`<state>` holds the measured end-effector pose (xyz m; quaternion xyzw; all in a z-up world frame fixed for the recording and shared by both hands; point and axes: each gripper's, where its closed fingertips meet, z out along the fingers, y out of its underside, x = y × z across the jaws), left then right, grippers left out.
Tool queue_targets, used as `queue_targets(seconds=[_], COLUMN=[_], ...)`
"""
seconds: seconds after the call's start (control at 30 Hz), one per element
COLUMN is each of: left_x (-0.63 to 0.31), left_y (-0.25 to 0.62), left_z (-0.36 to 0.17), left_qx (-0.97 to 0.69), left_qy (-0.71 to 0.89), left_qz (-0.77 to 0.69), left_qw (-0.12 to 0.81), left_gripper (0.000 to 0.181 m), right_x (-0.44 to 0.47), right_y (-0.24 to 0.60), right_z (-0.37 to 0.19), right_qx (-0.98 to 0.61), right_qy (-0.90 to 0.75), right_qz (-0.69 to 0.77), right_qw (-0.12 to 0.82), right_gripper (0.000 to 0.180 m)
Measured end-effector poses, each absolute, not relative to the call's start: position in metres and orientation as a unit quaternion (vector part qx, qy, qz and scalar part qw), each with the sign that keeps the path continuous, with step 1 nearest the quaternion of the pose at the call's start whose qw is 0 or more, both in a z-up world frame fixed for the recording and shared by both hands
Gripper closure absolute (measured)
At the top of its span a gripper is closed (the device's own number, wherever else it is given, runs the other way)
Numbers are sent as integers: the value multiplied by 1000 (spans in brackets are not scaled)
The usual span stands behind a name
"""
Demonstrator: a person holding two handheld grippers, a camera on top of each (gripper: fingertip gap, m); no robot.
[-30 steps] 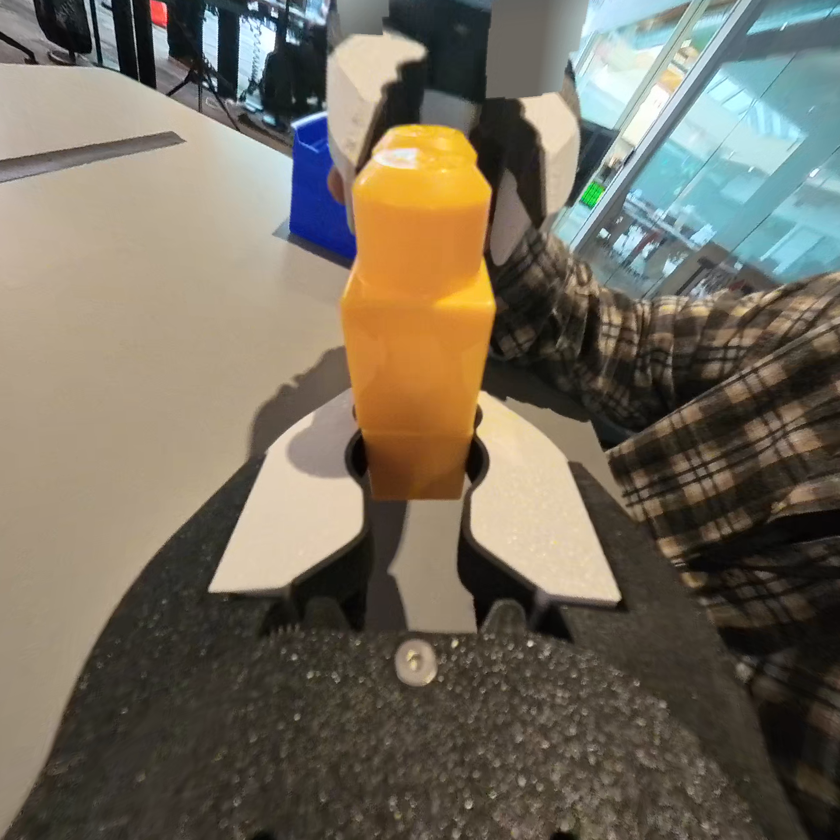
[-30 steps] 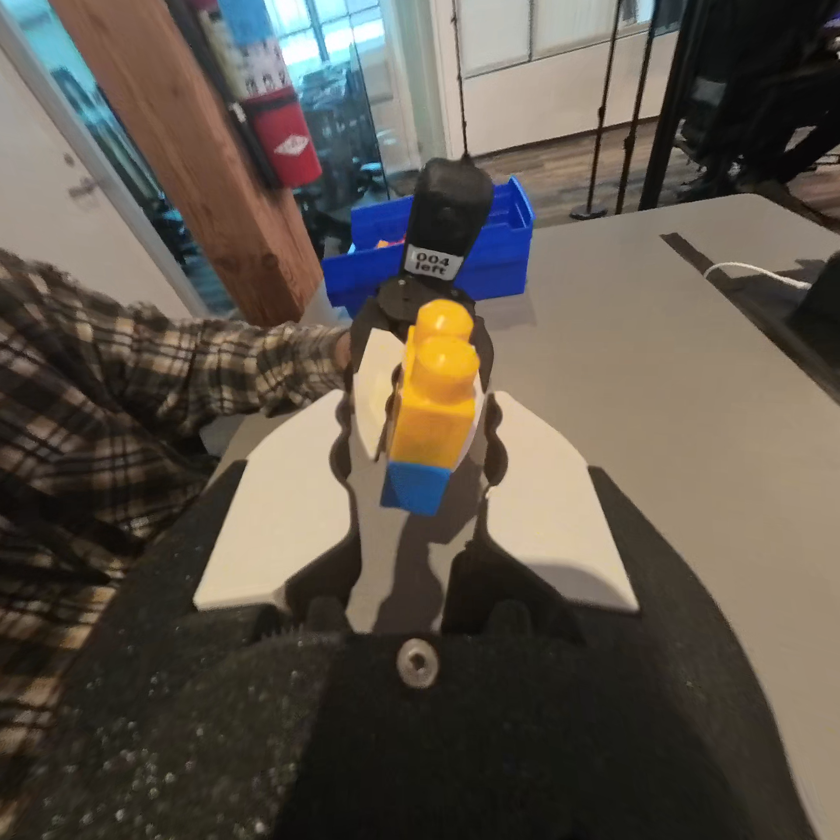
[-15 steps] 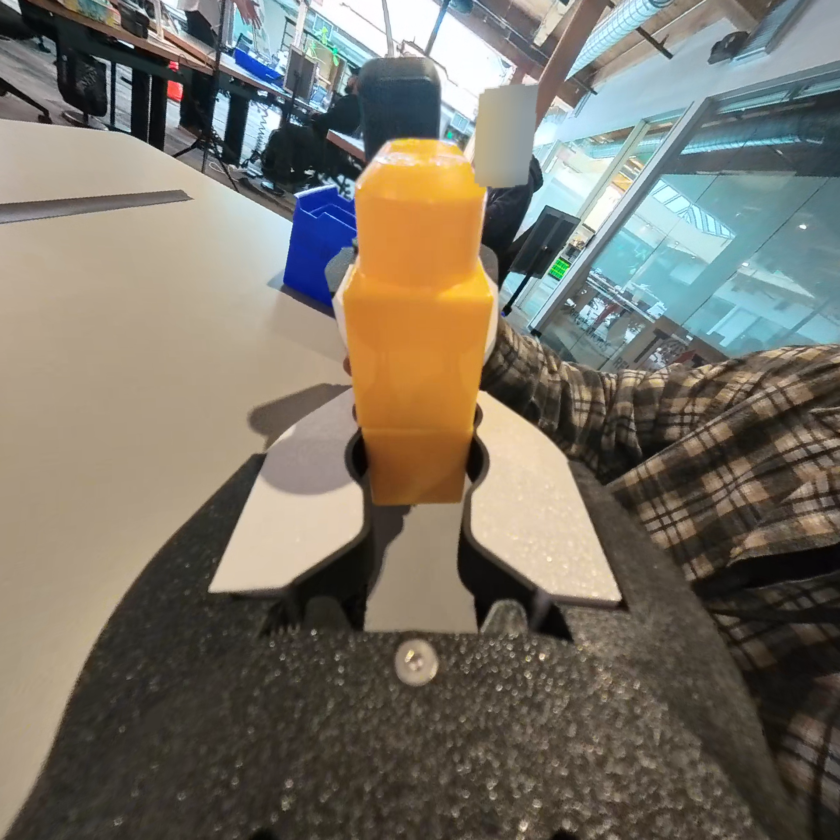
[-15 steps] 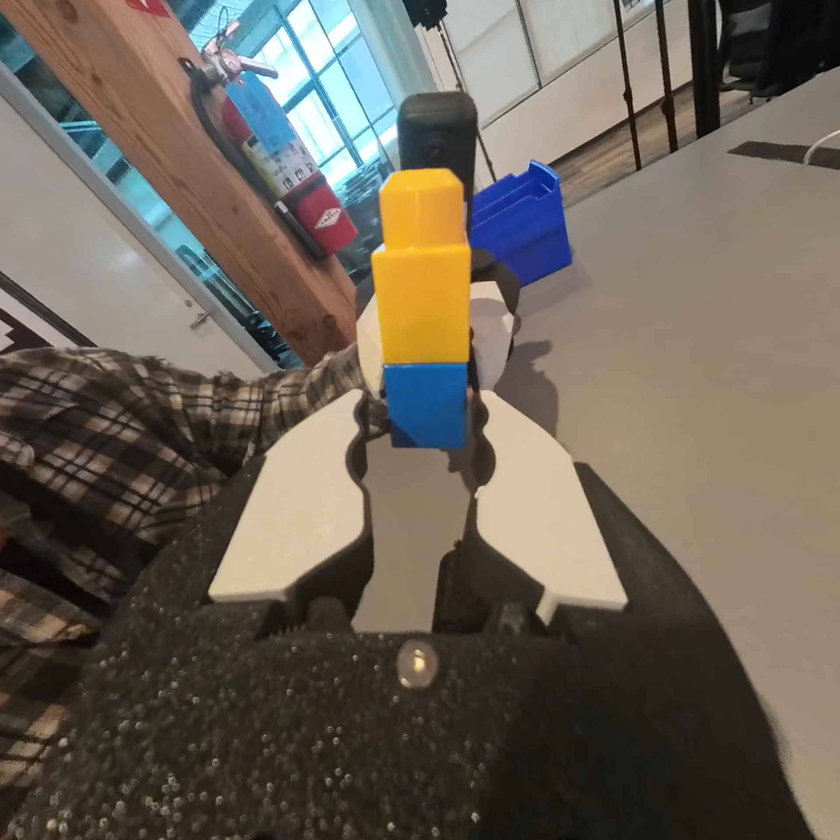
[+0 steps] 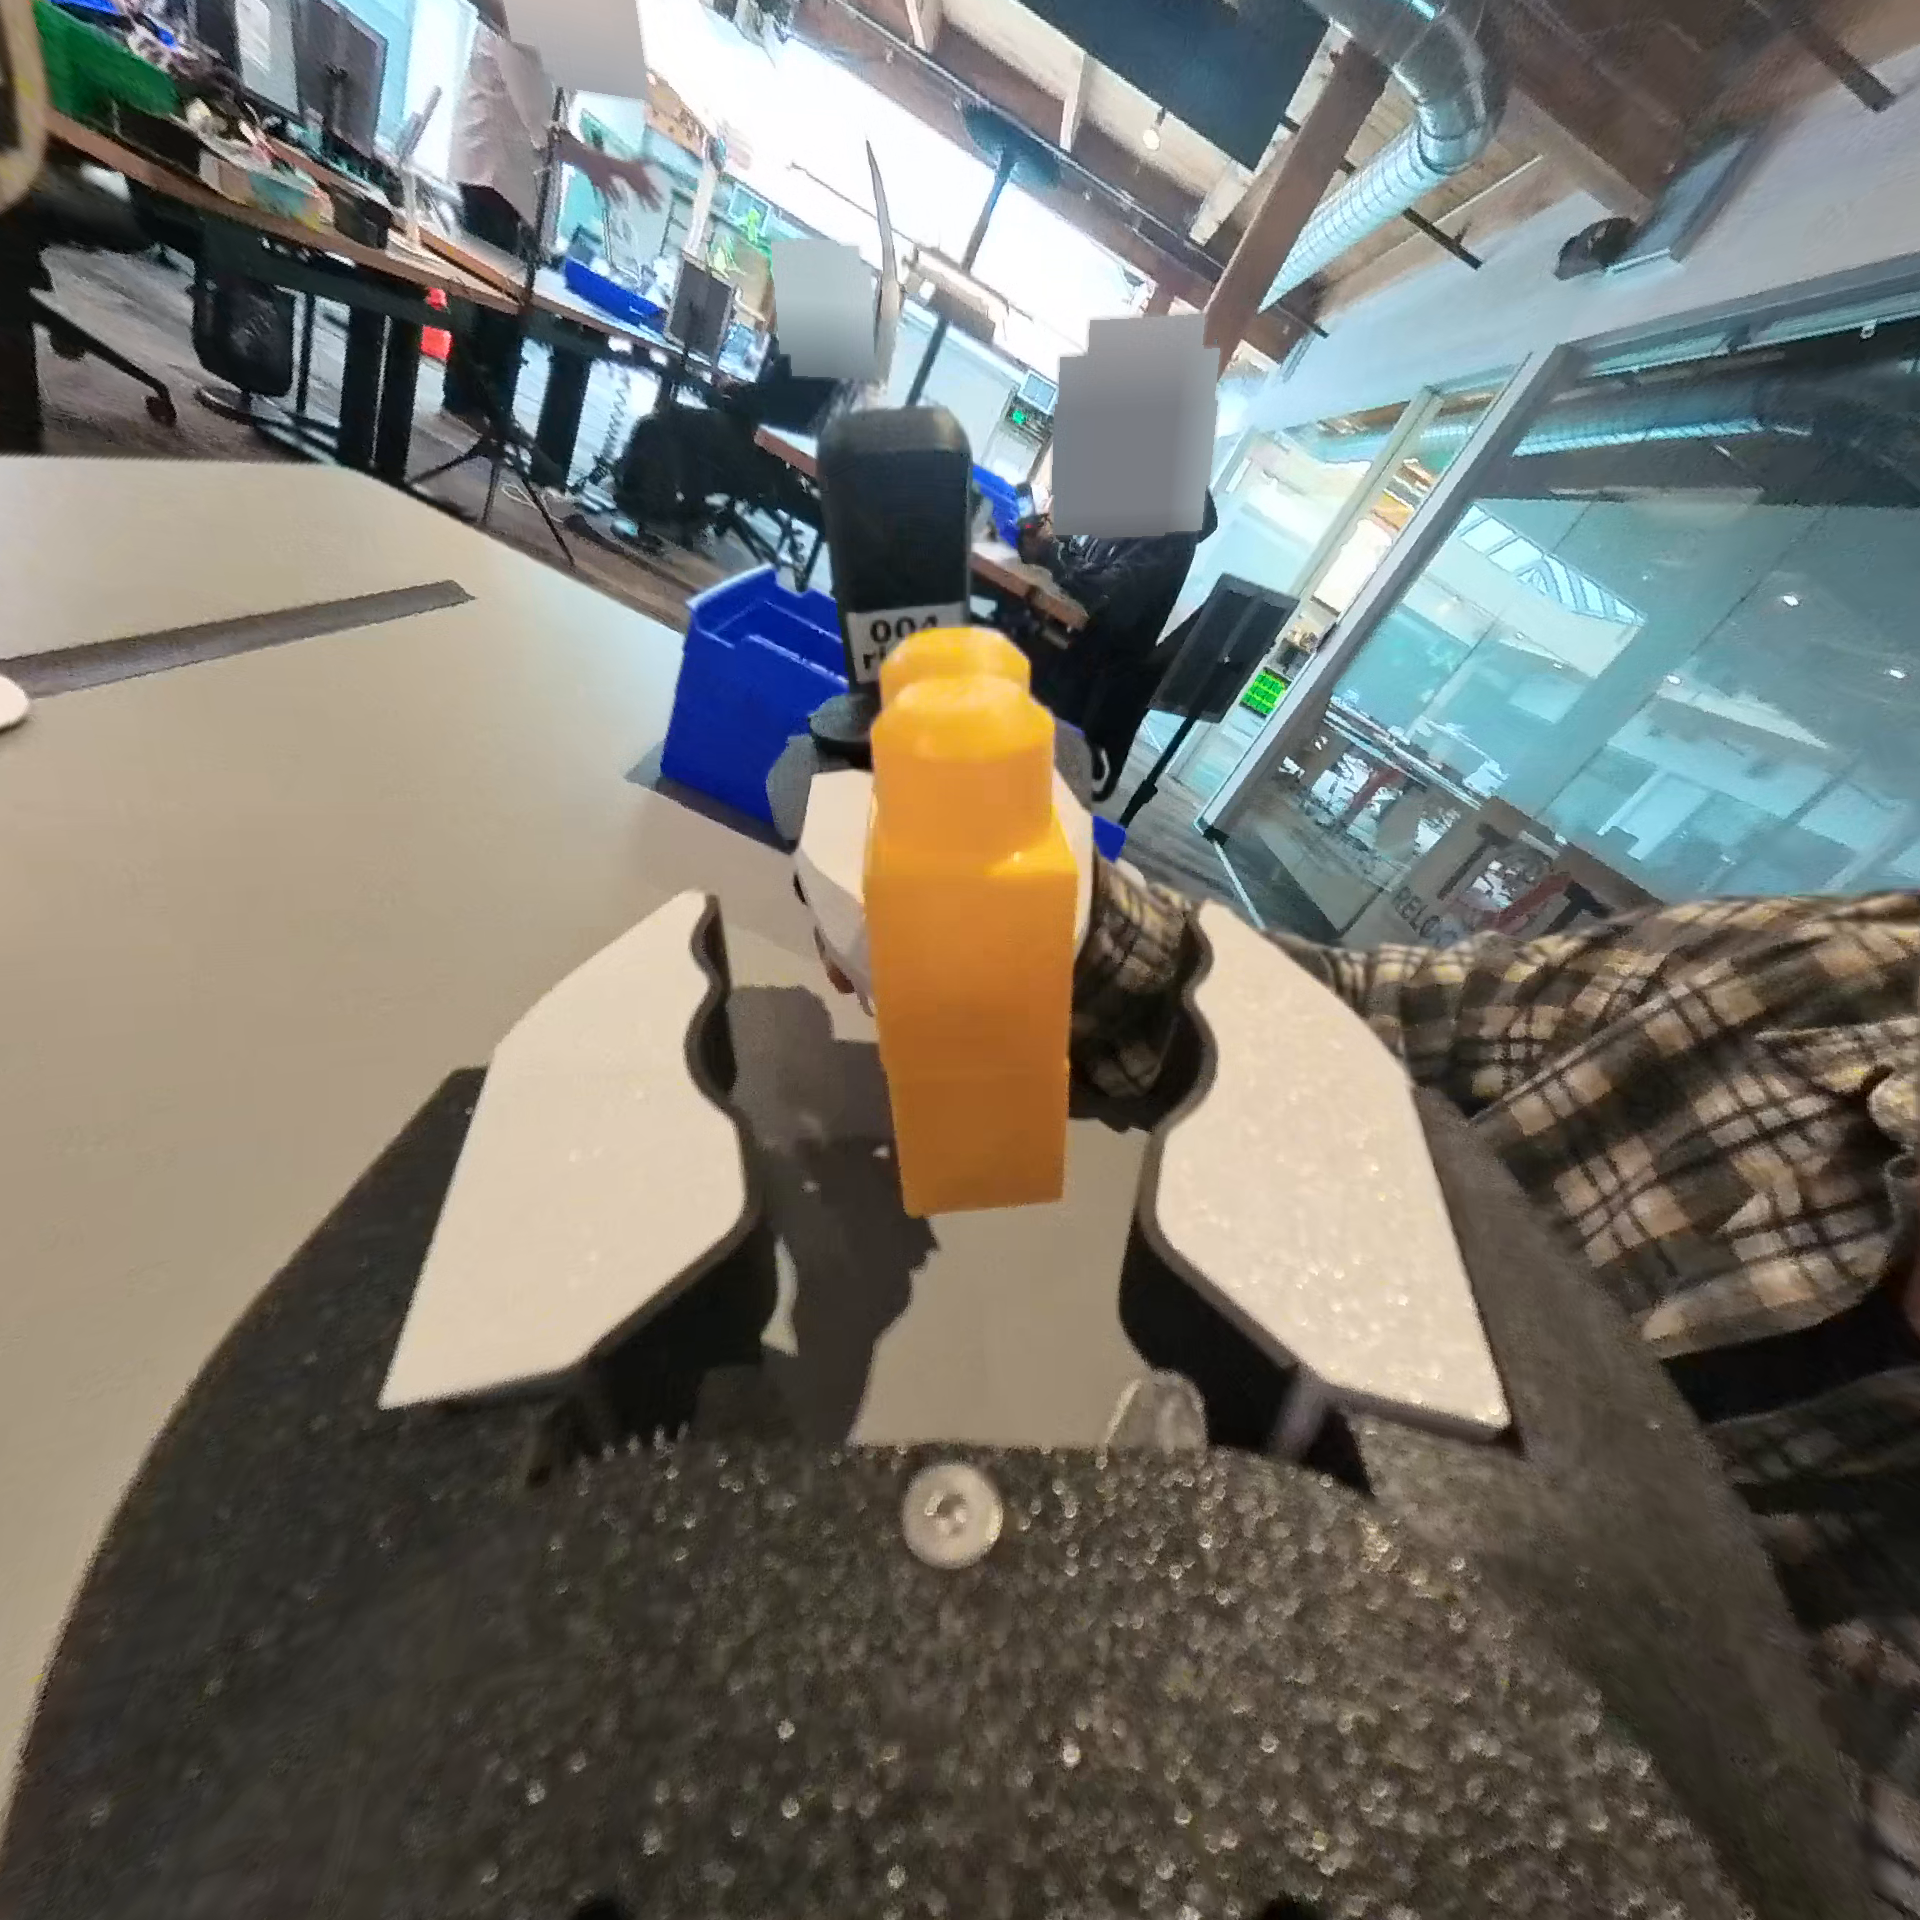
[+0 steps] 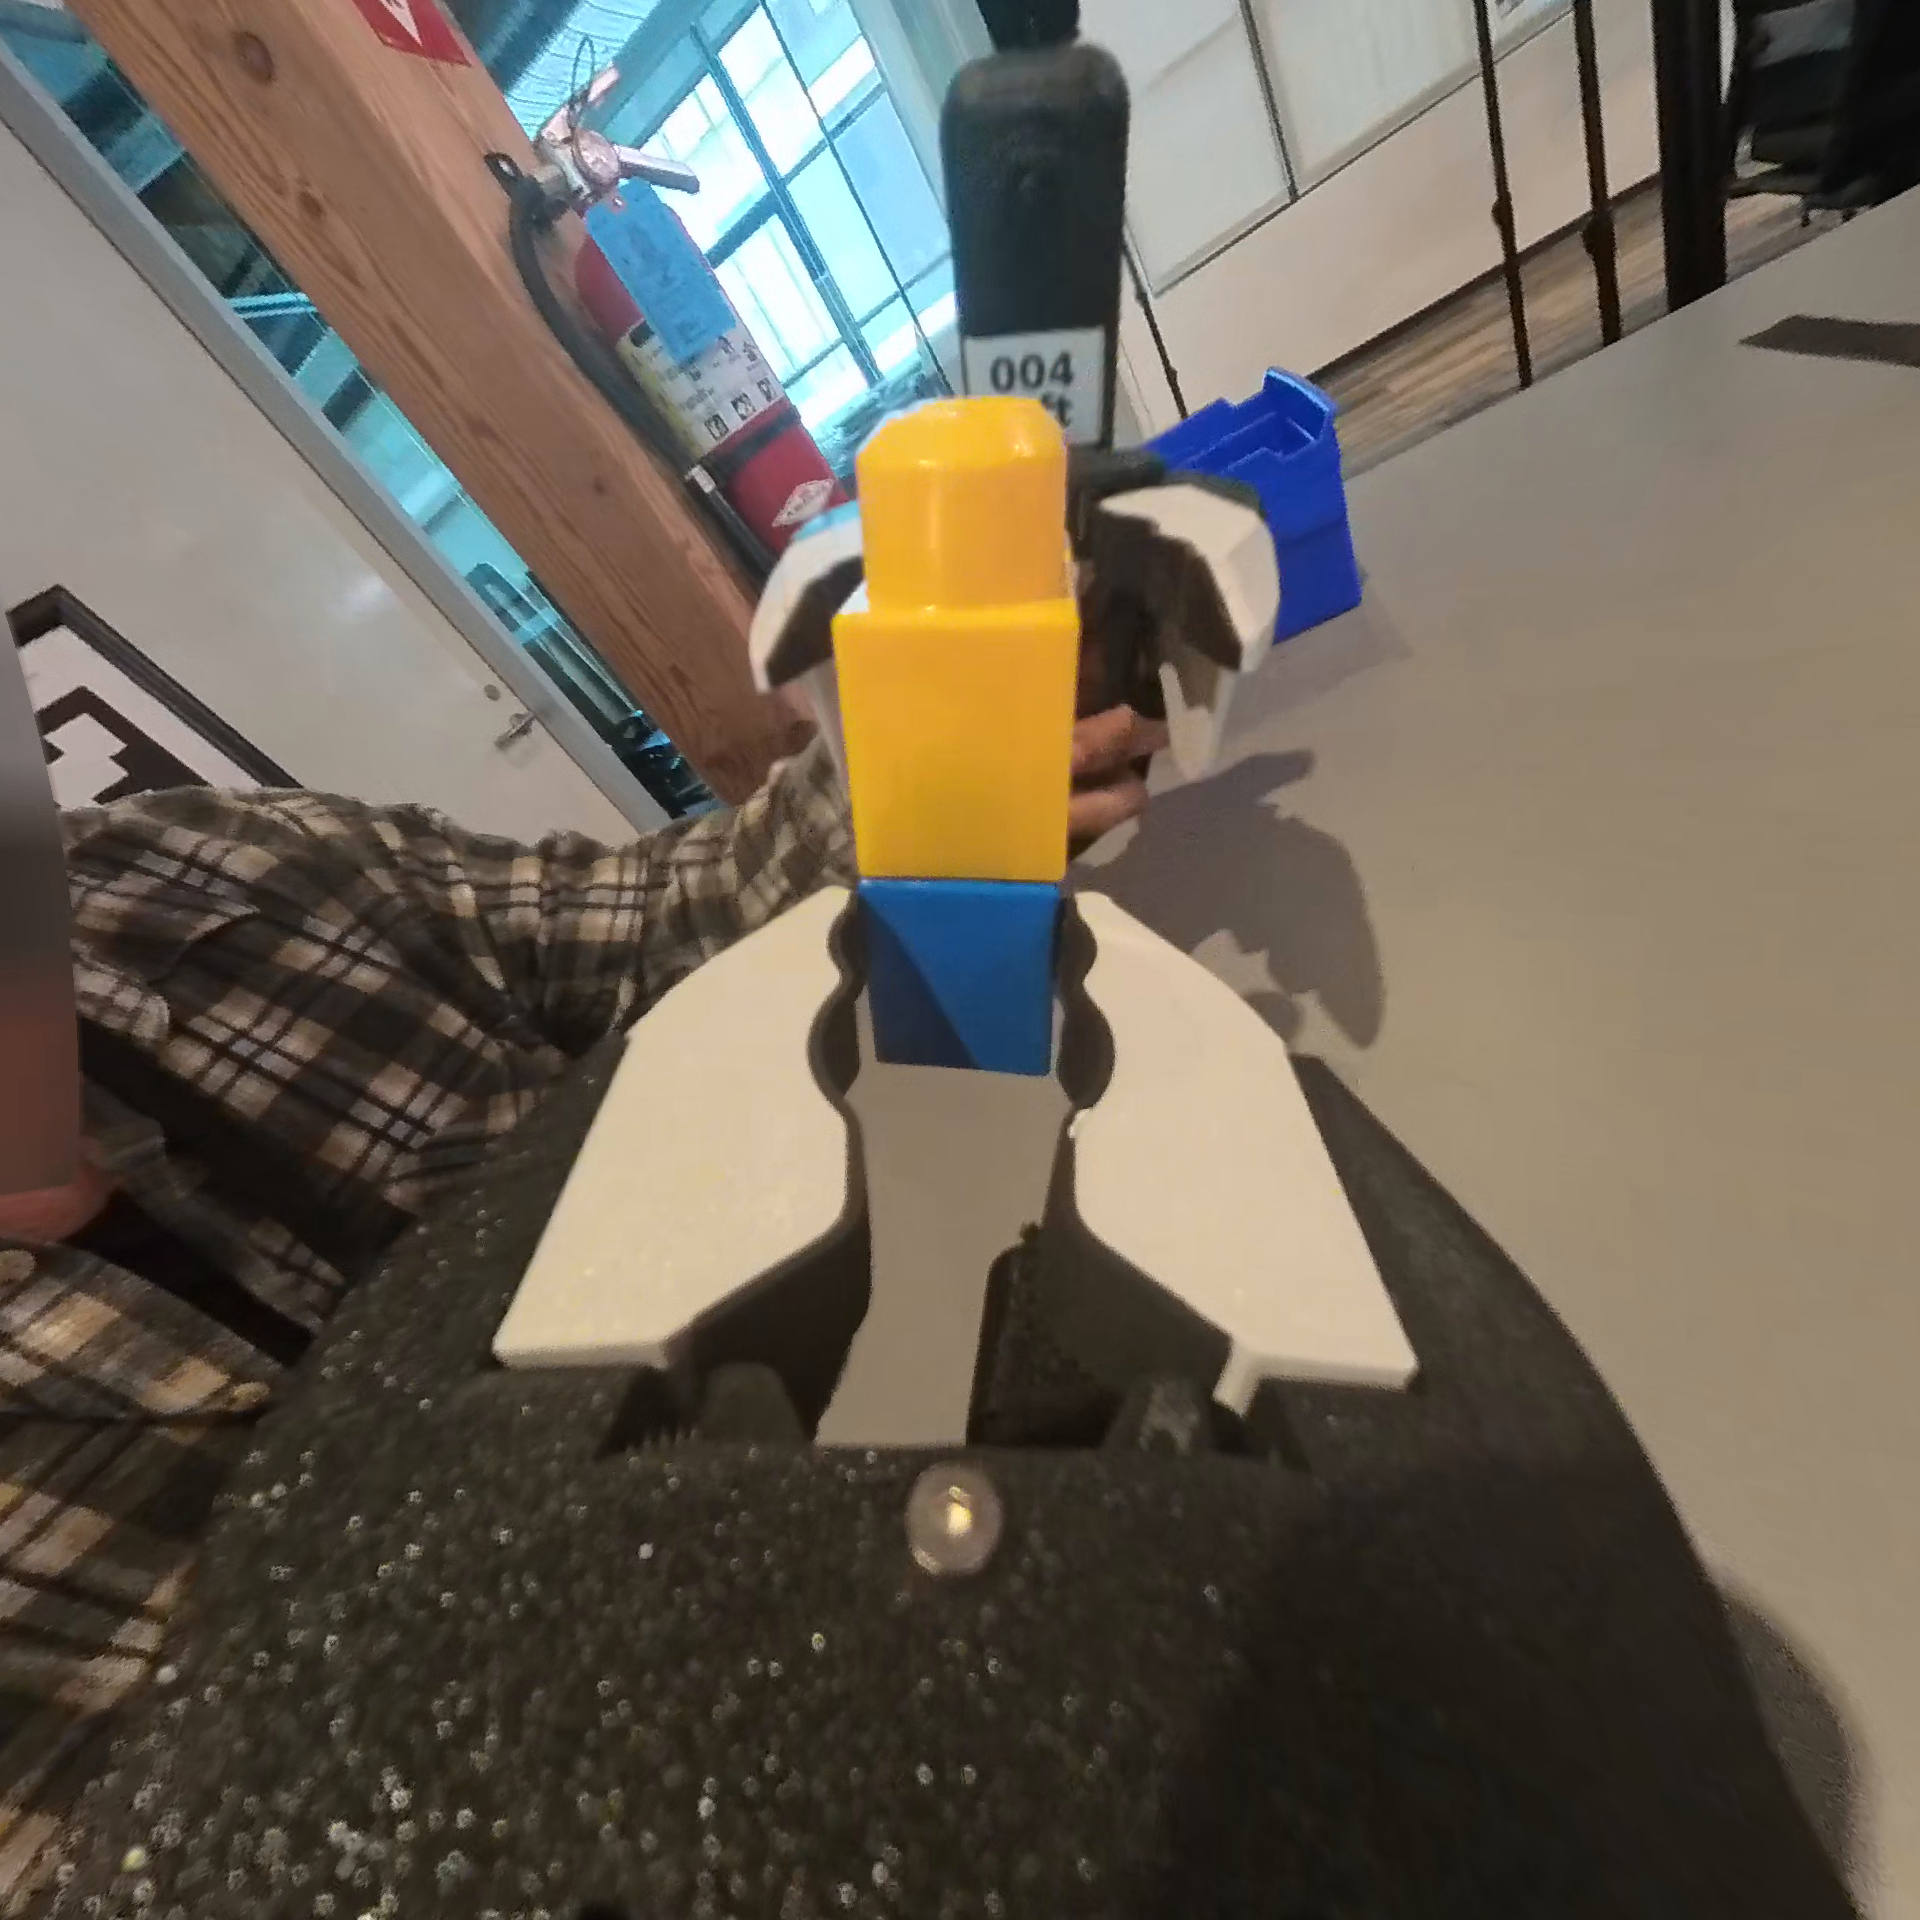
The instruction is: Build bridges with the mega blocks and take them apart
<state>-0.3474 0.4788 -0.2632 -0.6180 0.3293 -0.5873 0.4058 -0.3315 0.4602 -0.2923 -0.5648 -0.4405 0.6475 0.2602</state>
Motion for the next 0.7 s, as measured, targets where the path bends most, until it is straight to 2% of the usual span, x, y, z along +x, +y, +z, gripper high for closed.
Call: queue_targets(seconds=[0.1,0.2,0.4,0.47,0.53,0.63,0.7], left_x=[-339,-330,-323,-324,-328,-330,-327], left_y=[479,477,492,498,502,499,496], left_z=[-259,-246,-229,-225,-220,-214,-214], left_qx=[-625,-604,-597,-592,-582,-572,-573], left_qy=[349,359,335,321,320,333,344], left_qz=[-589,-617,-616,-618,-611,-608,-603], left_qw=[375,354,390,406,431,438,435], left_gripper=[105,141,143,143,143,143,143], right_x=[-332,-332,-322,-318,-316,-322,-326], right_y=[456,457,474,479,479,474,469], right_z=[-289,-287,-267,-261,-262,-269,-271], right_qx=[-555,-556,-533,-520,-517,-523,-523], right_qy=[-450,-449,-404,-390,-394,-410,-423], right_qz=[650,645,667,673,671,666,660], right_qw=[259,270,328,353,357,339,334], right_gripper=[145,145,145,129,120,117,121])
